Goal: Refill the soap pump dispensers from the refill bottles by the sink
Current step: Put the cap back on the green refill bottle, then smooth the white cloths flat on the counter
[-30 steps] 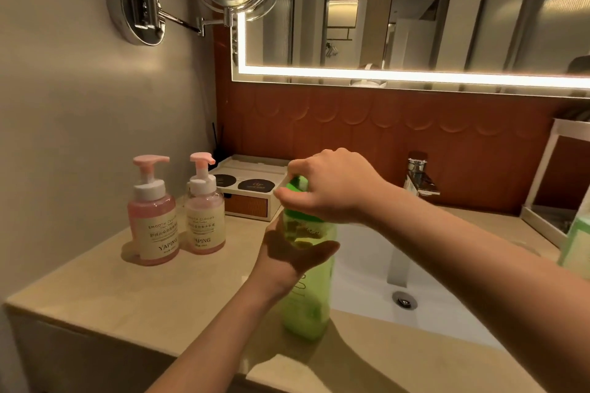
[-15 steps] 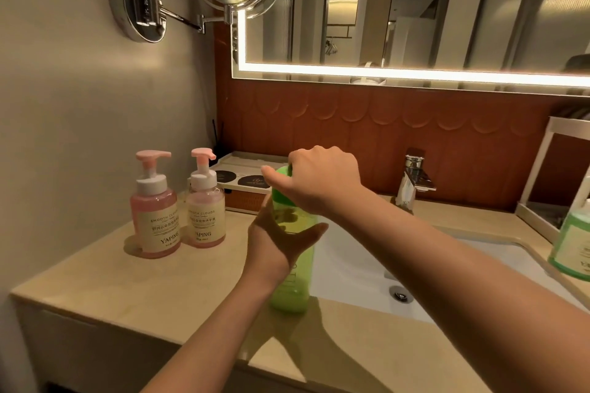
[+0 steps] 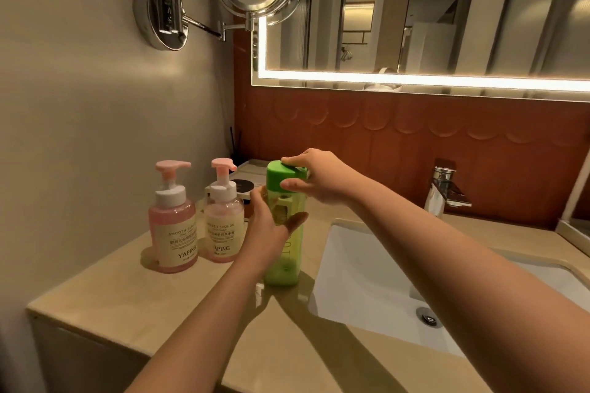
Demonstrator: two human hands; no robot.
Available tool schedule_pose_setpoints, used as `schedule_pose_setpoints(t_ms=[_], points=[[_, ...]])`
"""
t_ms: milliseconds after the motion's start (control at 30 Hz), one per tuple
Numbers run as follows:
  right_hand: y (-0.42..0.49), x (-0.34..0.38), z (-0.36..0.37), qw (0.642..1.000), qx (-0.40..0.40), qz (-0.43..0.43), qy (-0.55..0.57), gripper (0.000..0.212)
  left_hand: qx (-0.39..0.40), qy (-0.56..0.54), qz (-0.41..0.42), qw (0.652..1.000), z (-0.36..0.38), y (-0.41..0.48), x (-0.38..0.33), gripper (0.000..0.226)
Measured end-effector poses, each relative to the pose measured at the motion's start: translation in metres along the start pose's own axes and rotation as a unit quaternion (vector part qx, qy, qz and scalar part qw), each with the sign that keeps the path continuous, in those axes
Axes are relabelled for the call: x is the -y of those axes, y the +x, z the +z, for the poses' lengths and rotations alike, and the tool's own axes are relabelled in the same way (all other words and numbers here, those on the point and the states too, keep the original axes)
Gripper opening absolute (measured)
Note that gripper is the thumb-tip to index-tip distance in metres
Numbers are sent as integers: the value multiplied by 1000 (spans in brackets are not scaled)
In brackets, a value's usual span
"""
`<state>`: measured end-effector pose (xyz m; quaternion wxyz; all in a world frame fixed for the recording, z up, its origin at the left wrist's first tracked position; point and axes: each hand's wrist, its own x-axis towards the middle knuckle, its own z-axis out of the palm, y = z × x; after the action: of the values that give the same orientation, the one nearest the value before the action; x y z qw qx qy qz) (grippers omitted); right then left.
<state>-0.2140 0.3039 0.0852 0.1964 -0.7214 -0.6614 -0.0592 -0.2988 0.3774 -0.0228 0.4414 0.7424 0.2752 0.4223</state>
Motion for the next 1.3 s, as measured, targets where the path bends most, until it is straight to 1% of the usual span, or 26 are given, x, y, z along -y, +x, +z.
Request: schedule_pose_setpoints(t_ms=[133, 267, 333, 400, 467, 567, 633, 700, 800, 867, 967, 1067, 1133, 1233, 1300], points=[[22, -6, 4, 1000, -6, 13, -17, 50, -20, 71, -12, 997, 4, 17, 9, 69], [40, -10, 15, 999, -17, 29, 10, 51, -64, 115, -18, 991, 8, 24, 10, 52], [47, -12, 20, 999, -23, 38, 24, 51, -74, 138, -17, 988, 10, 27, 12, 50], [55, -15, 25, 998, -27, 44, 25, 52, -78, 150, -21, 985, 11, 31, 14, 52], [59, -17, 29, 999, -18, 45, 21, 55, -86, 140, -23, 986, 13, 32, 14, 58], [58, -18, 33, 998, 4, 49, 43, 73, -89, 98, -56, 990, 14, 32, 11, 70], [53, -19, 35, 993, -4, 77, 94, 82, -87, 135, -71, 984, 14, 32, 8, 83], [47, -22, 36, 991, -10, 89, 104, 78, -105, 154, -65, 980, 13, 31, 6, 91], [26, -29, 33, 992, -6, 91, 81, 66, -110, 130, -68, 983, 13, 20, 5, 94], [8, -35, 28, 992, -12, 99, 74, 64, -110, 110, -54, 986, 14, 9, 5, 93], [-25, -42, 18, 991, -8, 112, 66, 62, -107, 109, -27, 988, 17, -12, -1, 88], [-56, -47, 6, 990, 18, 129, 55, 57, -76, 110, 5, 991, 21, -34, -7, 80], [-79, -50, -1, 988, 46, 138, 47, 49, -32, 140, 34, 989, 24, -47, -12, 65], [-114, -56, -9, 984, 96, 142, 48, 39, 92, 167, 62, 980, 30, -63, -22, 41], [-143, -60, -12, 980, 124, 151, 47, 35, 199, 180, 82, 960, 37, -75, -32, 32]])
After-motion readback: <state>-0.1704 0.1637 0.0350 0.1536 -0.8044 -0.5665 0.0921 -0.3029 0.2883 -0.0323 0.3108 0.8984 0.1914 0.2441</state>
